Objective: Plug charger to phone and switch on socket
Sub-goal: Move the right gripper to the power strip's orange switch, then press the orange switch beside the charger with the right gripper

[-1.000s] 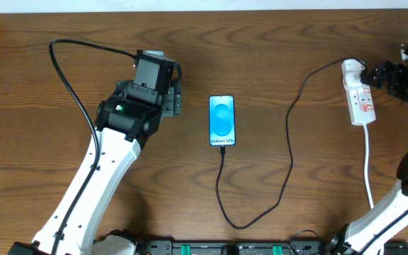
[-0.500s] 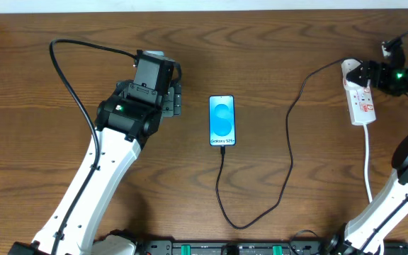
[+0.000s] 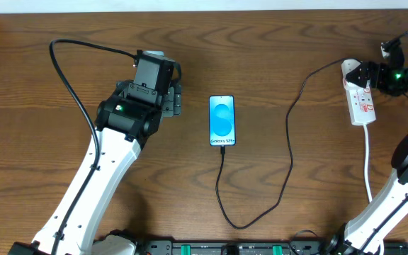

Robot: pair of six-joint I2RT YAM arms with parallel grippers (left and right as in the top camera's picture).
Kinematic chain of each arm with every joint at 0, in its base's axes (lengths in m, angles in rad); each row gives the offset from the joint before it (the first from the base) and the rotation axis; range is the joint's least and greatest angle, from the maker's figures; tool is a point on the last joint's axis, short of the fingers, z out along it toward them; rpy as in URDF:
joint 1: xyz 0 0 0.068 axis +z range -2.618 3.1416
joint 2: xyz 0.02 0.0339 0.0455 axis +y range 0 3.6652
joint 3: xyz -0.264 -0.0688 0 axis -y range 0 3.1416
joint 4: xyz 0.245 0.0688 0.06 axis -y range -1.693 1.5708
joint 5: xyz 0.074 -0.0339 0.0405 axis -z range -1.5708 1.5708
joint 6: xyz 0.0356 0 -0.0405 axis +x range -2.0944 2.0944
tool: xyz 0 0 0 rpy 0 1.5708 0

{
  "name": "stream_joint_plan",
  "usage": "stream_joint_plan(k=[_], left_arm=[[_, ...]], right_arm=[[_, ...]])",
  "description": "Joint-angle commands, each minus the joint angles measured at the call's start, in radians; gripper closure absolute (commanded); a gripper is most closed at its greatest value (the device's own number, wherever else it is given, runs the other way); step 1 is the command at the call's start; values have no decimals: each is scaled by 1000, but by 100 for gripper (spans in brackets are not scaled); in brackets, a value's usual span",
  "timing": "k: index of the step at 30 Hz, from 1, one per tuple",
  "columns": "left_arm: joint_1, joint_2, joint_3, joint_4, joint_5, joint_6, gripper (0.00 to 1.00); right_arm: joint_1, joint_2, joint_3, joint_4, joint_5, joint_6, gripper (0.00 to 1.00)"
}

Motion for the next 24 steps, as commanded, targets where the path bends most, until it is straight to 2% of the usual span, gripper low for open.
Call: stream_joint_plan(k=[1,9,15,24], left_arm=[[4,-5,5,-3,-16,6,9],[4,-5,5,-3,-16,6,9],[4,-5,5,-3,-16,6,8],[4,-5,5,-3,-16,6,8]], right_arm=[[16,8,-44,22,-8,-21,1],[49,8,-163,111,-56,2,1],[59,8,-163,106,-56,3,1],[39,-7,-108,97,-22,95,1]])
